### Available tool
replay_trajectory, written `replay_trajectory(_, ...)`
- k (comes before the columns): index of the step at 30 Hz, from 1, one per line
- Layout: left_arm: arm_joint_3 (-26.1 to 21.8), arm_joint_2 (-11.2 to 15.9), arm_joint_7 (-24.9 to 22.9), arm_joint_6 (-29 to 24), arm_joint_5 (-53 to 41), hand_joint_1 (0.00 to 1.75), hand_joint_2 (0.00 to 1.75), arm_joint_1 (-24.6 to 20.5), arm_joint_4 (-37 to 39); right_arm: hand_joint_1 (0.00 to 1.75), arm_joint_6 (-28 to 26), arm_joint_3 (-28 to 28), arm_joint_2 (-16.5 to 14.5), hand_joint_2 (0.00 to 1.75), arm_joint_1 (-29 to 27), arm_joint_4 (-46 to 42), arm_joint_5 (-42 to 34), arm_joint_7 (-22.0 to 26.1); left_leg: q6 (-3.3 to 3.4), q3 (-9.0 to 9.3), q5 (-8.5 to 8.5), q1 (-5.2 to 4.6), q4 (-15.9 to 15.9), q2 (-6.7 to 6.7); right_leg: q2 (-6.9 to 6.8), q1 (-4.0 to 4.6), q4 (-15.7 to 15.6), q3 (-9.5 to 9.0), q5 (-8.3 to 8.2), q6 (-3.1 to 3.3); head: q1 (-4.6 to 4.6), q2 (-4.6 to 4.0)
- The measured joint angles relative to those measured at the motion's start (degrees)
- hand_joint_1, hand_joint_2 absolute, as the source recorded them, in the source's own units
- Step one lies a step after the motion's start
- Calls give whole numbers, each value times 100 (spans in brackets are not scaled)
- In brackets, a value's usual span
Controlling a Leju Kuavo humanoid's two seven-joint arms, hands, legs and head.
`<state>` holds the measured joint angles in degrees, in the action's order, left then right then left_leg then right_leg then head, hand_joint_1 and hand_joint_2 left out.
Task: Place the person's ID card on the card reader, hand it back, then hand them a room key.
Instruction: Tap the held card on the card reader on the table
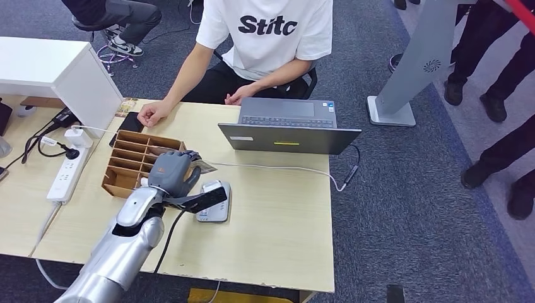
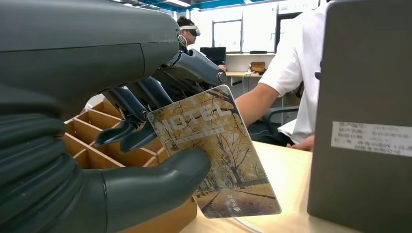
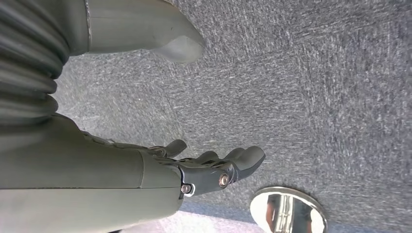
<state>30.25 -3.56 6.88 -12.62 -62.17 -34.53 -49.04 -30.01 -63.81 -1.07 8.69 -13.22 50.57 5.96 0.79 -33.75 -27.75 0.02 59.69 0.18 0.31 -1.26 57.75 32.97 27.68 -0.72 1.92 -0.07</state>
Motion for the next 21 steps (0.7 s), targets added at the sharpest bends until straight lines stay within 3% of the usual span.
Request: replay_trajectory(21,263,-434,138,31,-282,175,175,-159,895,0,-4,227,-27,175,125,31,261,-152,0,-2,0,0,0,-1,-2,0,0,0,0,0,-1,0)
